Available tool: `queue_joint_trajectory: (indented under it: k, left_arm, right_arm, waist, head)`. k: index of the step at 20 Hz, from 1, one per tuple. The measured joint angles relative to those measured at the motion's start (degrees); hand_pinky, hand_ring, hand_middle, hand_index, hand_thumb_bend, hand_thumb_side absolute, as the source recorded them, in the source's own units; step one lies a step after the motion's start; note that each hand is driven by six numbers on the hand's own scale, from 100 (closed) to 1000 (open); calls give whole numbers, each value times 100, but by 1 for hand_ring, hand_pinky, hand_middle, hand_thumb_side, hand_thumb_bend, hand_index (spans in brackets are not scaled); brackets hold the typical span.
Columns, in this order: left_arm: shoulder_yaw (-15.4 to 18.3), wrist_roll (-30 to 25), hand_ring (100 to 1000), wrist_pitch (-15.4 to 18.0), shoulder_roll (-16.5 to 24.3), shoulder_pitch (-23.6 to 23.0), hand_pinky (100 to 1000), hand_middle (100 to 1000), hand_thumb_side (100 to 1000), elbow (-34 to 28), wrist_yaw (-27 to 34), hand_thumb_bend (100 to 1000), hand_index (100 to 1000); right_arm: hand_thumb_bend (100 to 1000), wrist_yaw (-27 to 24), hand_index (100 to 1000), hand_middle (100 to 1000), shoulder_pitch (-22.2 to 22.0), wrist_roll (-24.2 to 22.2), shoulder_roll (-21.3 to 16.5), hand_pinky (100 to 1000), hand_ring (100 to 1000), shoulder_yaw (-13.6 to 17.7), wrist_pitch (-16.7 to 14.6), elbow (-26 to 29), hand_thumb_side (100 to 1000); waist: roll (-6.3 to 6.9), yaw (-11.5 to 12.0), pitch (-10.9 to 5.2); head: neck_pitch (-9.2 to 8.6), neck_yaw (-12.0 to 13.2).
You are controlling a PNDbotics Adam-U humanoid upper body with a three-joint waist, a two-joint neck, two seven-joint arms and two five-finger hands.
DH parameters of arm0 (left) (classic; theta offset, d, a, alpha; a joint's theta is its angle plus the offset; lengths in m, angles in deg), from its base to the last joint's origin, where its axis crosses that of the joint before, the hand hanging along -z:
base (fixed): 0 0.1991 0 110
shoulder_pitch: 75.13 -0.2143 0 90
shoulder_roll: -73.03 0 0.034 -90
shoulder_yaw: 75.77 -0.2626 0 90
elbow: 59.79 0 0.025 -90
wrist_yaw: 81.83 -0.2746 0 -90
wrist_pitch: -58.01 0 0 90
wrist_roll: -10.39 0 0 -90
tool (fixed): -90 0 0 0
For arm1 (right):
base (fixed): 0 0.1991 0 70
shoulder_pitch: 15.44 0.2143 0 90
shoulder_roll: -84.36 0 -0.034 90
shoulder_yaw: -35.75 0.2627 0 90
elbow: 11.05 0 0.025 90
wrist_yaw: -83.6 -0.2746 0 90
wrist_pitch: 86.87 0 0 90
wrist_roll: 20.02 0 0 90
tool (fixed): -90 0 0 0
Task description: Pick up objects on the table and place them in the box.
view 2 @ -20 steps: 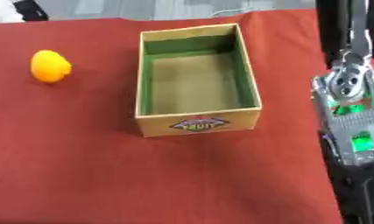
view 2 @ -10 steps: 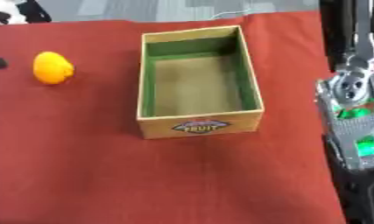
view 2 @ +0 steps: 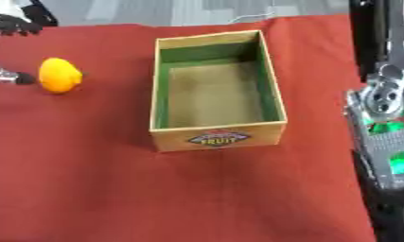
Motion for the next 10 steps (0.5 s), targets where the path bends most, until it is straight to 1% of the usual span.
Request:
queue_joint_trajectory:
  k: [3,4,5,6,7,8,10]
  left_arm:
    - [0,-113,849,-112,-58,23,777,866,716,99,-123,729,1000]
    - [0,-164,849,-156,-85,45,766,869,653,131,-161,670,1000]
    - [2,-212,848,-204,-106,64,764,866,619,154,-205,629,1000]
    - [4,-257,848,-255,-126,85,762,868,548,177,-248,553,1000]
    - [8,-292,848,-314,-132,104,762,868,515,202,-289,520,1000]
    - [12,-316,848,-379,-139,119,762,867,505,224,-327,512,1000]
    - [34,-355,845,-508,-178,162,760,867,519,274,-413,538,1000]
  right_arm:
    - [100,-4,878,587,0,-3,0,822,789,-1,-1,0,1000]
    - [100,-10,875,587,0,-4,0,822,789,-1,-1,0,1000]
    - [100,-13,874,587,1,-5,0,822,789,-2,-2,0,1000]
    - [100,-15,872,587,2,-7,0,822,789,-3,-2,0,1000]
    - [100,-16,872,587,4,-11,0,823,789,-5,-3,0,1000]
    - [100,-16,872,587,4,-16,0,823,789,-5,-3,0,1000]
    - [100,-17,870,587,6,-24,0,823,789,-12,-2,0,1000]
  waist:
    - [3,-24,21]
    - [3,-31,29]
    - [6,-36,34]
    - [11,-38,34]
    - [17,-54,36]
    - [22,-72,39]
    - [26,-92,52]
  head:
    - [-15,19]
    - [-26,21]
    - [-39,23]
    - [-44,26]
    - [-46,35]
    - [-47,45]
    - [-52,61]
